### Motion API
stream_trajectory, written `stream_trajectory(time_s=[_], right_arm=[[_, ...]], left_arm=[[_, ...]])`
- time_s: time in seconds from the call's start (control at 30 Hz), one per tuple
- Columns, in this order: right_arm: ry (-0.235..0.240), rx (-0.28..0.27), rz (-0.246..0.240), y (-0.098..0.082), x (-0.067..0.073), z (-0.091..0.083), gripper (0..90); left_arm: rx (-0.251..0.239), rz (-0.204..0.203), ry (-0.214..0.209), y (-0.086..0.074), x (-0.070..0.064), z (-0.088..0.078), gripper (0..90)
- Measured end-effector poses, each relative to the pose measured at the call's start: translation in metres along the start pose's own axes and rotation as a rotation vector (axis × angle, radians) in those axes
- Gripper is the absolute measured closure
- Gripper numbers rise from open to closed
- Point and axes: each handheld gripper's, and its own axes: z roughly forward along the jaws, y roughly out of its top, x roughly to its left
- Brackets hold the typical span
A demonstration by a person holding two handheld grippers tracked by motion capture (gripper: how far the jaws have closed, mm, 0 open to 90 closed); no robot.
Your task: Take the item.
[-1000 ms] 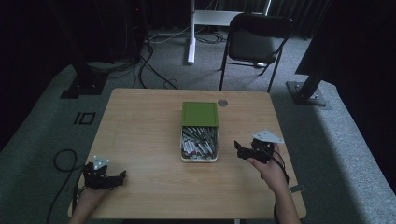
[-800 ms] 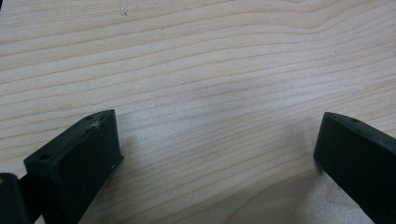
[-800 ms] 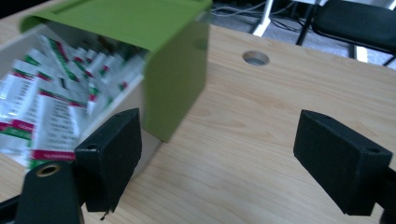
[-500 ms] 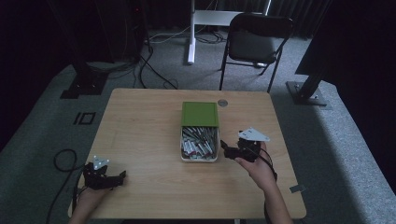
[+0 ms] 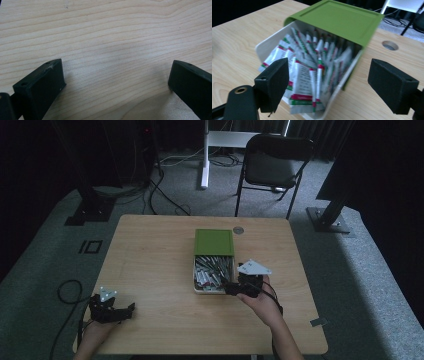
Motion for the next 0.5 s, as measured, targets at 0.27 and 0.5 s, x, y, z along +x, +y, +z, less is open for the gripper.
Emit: stream_trajectory(time_s=[0.27, 0.5], right_arm=[[0.016, -0.006, -0.026, 0.001, 0.013, 0.006, 29.6], [0.036, 0.004, -0.073, -0.005, 0.022, 0.017, 44.0]], left_arm=[[0.001, 0.001, 0.000, 0.000, 0.000, 0.000, 1.3], [0.002, 0.002, 0.000, 0.000, 0.000, 0.000, 1.3]])
